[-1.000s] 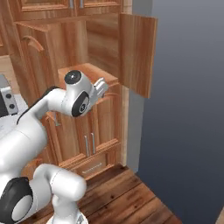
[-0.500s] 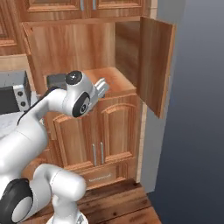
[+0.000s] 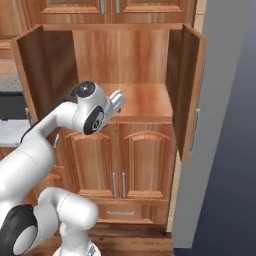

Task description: Retrieve the tupperware and aluminum foil from the cabinet and place them on the dining counter near the plate with fish and shrimp to prepare for storing leftovers.

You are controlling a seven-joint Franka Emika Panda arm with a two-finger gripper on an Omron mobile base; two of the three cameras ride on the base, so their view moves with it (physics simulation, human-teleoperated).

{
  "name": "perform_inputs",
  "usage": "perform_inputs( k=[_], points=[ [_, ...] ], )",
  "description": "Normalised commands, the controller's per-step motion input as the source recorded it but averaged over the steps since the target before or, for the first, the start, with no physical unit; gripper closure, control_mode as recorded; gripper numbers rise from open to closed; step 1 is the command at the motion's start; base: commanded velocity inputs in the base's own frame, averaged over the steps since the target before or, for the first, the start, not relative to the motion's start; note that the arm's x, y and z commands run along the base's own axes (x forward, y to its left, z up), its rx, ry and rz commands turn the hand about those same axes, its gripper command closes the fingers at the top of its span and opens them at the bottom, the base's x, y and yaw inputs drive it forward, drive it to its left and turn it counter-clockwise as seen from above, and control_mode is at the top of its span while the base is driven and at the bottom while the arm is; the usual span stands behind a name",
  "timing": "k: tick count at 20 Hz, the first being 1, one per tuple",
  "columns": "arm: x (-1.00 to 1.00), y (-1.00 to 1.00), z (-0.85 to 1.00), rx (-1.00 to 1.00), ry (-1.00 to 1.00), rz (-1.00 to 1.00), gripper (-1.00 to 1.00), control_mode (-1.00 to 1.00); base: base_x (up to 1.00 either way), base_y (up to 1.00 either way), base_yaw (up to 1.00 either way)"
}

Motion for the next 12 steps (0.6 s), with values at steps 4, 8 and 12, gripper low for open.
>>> perform_inputs(
  k=[4, 8, 12],
  points=[
    [0.00, 0.00, 0.00, 0.00, 0.00, 0.00, -1.00, 1.00, 0.50, -0.57, 0.60],
    [0.00, 0.00, 0.00, 0.00, 0.00, 0.00, -1.00, 1.00, 0.66, -0.42, 0.61],
    [0.00, 0.00, 0.00, 0.00, 0.00, 0.00, -1.00, 1.00, 0.59, -0.48, 0.60]
  ],
)
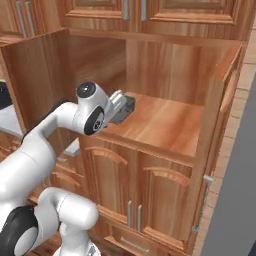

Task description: Retrieve the tupperware and aluminum foil from the cabinet and place them on the dining counter near the plate with fish and shrimp to prepare for storing leftovers.

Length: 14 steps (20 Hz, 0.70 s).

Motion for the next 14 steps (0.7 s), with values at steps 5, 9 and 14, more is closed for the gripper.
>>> perform_inputs(
  k=[5, 9, 14],
  points=[
    [0.00, 0.00, 0.00, 0.00, 0.00, 0.00, -1.00, 1.00, 0.26, -0.67, 0.53],
    [0.00, 0.00, 0.00, 0.00, 0.00, 0.00, -1.00, 1.00, 0.11, -0.62, 0.46],
    [0.00, 0.00, 0.00, 0.00, 0.00, 0.00, -1.00, 1.00, 0.20, -0.28, 0.33]
  ],
)
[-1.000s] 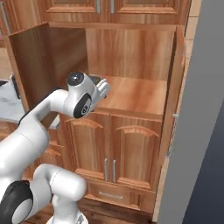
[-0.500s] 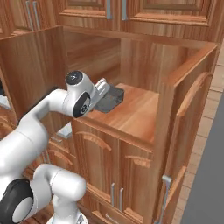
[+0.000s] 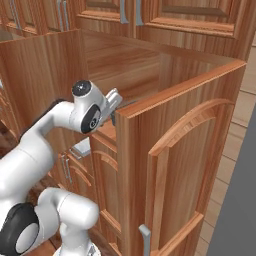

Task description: Retrieve the tupperware and aluminum foil from the cabinet and place them on the dining counter near the plate with fish and shrimp to prepare for storing leftovers.

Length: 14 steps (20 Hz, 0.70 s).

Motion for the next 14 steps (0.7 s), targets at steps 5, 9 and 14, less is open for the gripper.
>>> perform_inputs(
  k=[5, 9, 14],
  points=[
    [0.47, 0.00, -0.33, 0.00, 0.00, 0.03, -1.00, -1.00, 0.00, 0.00, 0.00],
    [0.61, 0.00, -0.35, -0.02, 0.00, -0.02, -1.00, -1.00, 0.00, 0.00, 0.00],
    [0.68, 0.00, -0.21, 0.00, 0.00, -0.02, -1.00, -1.00, 0.00, 0.00, 0.00]
  ],
)
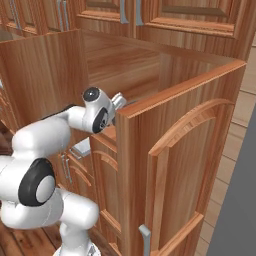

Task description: Retrieve the tupperware and aluminum foil from the cabinet and place them on the dining counter near the plate with fish and shrimp to prepare for storing leftovers.

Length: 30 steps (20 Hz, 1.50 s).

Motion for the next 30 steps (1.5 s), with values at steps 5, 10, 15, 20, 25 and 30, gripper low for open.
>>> perform_inputs(
  k=[5, 10, 15, 20, 25, 30],
  points=[
    [0.58, -0.24, 0.00, 0.00, 0.05, -0.04, -1.00, -1.00, 0.00, 0.00, 0.00],
    [0.37, -0.43, -0.05, 0.00, 0.10, -0.03, -1.00, -1.00, 0.00, 0.00, 0.00],
    [0.25, -0.33, -0.31, 0.00, 0.13, 0.00, -1.00, -1.00, 0.00, 0.00, 0.00],
    [0.31, -0.16, -0.53, 0.00, 0.10, 0.00, -1.00, -1.00, 0.00, 0.00, 0.00],
    [0.26, -0.06, -0.67, 0.00, 0.09, 0.00, 1.00, -1.00, 0.00, 0.00, 0.00],
    [0.01, 0.00, -0.51, -0.01, 0.07, 0.04, 1.00, -1.00, 0.00, 0.00, 0.00]
  ],
)
